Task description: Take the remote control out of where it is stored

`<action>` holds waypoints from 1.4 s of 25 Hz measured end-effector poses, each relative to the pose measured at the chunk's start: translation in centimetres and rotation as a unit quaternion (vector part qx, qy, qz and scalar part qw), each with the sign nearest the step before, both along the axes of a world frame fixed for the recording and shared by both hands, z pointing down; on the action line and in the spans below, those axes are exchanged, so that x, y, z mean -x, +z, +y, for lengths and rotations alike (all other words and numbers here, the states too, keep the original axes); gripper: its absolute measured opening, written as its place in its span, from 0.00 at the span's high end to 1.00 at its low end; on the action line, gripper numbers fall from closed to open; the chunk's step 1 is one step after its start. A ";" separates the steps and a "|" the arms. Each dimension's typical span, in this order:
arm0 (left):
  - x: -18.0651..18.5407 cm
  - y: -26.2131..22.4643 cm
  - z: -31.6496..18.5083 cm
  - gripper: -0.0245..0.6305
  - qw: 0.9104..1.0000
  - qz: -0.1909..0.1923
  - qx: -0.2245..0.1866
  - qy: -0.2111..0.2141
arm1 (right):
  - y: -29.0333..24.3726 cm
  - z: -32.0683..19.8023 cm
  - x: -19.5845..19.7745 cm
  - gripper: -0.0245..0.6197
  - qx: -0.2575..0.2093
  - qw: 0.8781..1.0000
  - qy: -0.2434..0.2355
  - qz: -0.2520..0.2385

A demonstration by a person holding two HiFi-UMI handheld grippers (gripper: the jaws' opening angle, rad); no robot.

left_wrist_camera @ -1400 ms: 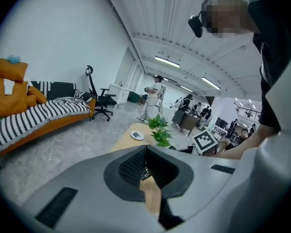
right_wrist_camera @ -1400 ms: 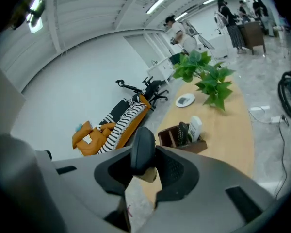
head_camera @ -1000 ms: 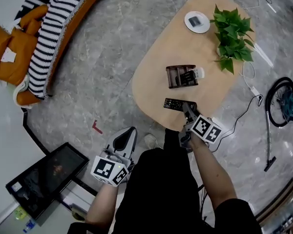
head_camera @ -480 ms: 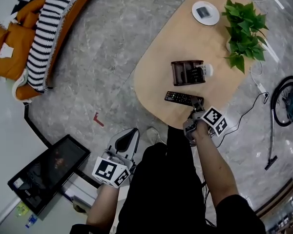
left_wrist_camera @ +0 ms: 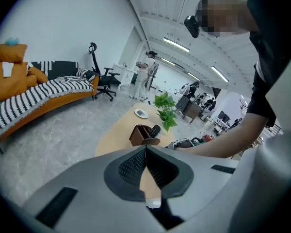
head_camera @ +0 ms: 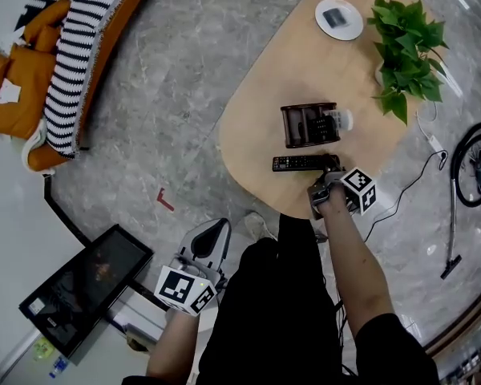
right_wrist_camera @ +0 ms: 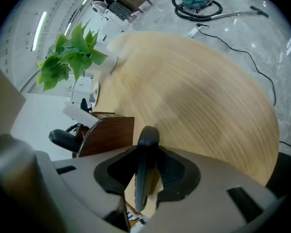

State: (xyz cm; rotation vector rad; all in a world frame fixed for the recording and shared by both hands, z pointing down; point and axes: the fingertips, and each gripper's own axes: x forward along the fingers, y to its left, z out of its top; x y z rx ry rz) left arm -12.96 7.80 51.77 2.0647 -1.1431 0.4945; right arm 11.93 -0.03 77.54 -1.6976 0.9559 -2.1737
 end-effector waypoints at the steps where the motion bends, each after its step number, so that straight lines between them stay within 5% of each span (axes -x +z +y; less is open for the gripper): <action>1: -0.1 0.1 0.0 0.95 1.000 0.003 0.001 0.001 | 0.4 0.1 -0.1 0.78 0.011 1.000 0.007 -0.002; 6: -0.1 0.2 0.1 0.95 1.000 0.018 0.003 -0.005 | 1.2 0.3 -0.1 0.78 0.051 0.998 0.020 -0.015; 20: 0.0 -0.4 1.0 0.95 0.999 0.048 -0.010 -0.010 | 0.5 3.5 -0.5 0.64 0.098 0.994 -0.046 0.017; 25: 0.2 -0.8 1.4 0.95 0.999 0.048 -0.024 -0.003 | -1.0 4.0 -0.7 0.64 0.069 0.995 -0.066 0.028; 32: 0.1 -1.1 0.6 0.95 0.998 0.028 -0.059 0.019 | -7.0 2.5 1.2 0.65 -0.039 0.986 -0.149 0.065; 35: -0.1 -2.8 -0.3 0.95 0.996 0.023 -0.085 0.024 | -10.3 2.3 1.6 0.83 -0.077 0.975 -0.184 0.101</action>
